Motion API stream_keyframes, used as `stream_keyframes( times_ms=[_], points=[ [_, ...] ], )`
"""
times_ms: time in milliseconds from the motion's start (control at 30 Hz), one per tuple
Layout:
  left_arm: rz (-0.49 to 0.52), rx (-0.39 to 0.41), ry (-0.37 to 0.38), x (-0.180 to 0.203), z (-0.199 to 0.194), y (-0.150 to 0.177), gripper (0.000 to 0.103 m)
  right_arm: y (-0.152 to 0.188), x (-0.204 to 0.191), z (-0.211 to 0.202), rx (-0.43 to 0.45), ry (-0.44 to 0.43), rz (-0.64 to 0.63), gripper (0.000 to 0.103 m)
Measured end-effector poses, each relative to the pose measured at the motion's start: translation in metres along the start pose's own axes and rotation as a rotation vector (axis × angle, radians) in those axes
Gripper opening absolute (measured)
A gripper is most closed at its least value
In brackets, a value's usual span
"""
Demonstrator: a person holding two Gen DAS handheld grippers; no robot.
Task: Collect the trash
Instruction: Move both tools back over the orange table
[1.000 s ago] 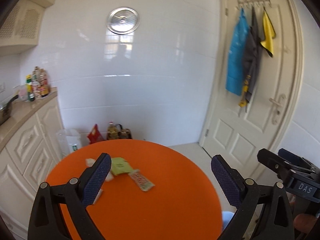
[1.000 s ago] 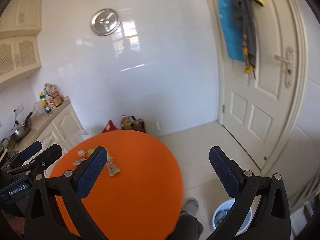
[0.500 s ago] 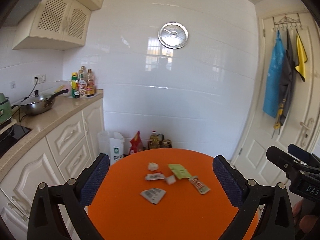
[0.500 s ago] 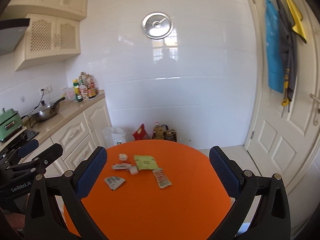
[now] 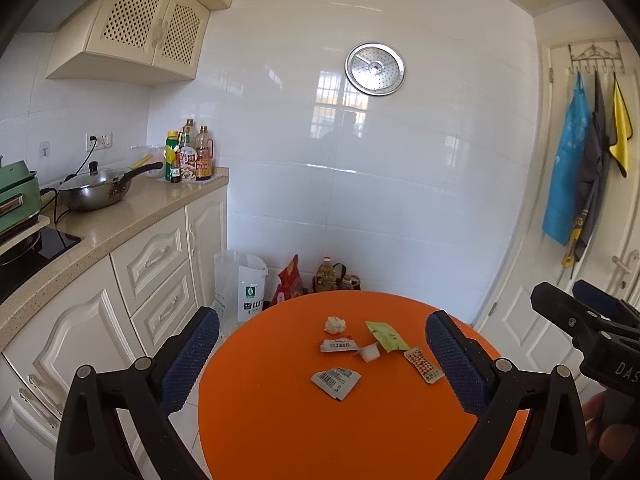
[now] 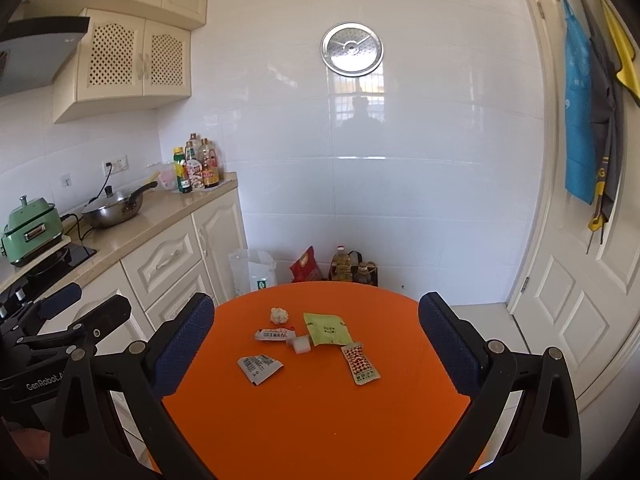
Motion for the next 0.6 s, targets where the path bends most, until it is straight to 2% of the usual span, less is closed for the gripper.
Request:
stream_keyframes(
  times_ms=[167, 300, 433, 600],
  points=[
    [-0.017, -0.016, 0.011, -0.003, 0.016, -0.001, 0.102, 0.004, 0.005, 0.009, 0.003, -0.003, -0.013, 0.103],
    [-0.027, -0.037, 0.013, -0.004, 0.036, 0.005, 0.102, 0.011, 0.017, 0.031, -0.044, 0.030, -0.014, 0.103],
    [-0.035, -0.082, 0.018, -0.005, 0.068, 0.008, 0.102, 0.027, 0.036, 0.070, -0.162, 0.050, 0.001, 0.103],
    [-0.035, -0.176, 0.018, 0.000, 0.131, 0.014, 0.102, 0.055, 0.051, 0.122, -0.300, 0.041, 0.011, 0.103]
  ],
)
Point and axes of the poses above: each gripper's, at about its wrist camera, not at the fingertips, and z roughly the way its jaws point, x to its right, y to its underside, the point moved 1 cm from there along z, roughly the way its jaws point, and after that the axes turned 9 degrees about y, right-handed, at the moved point
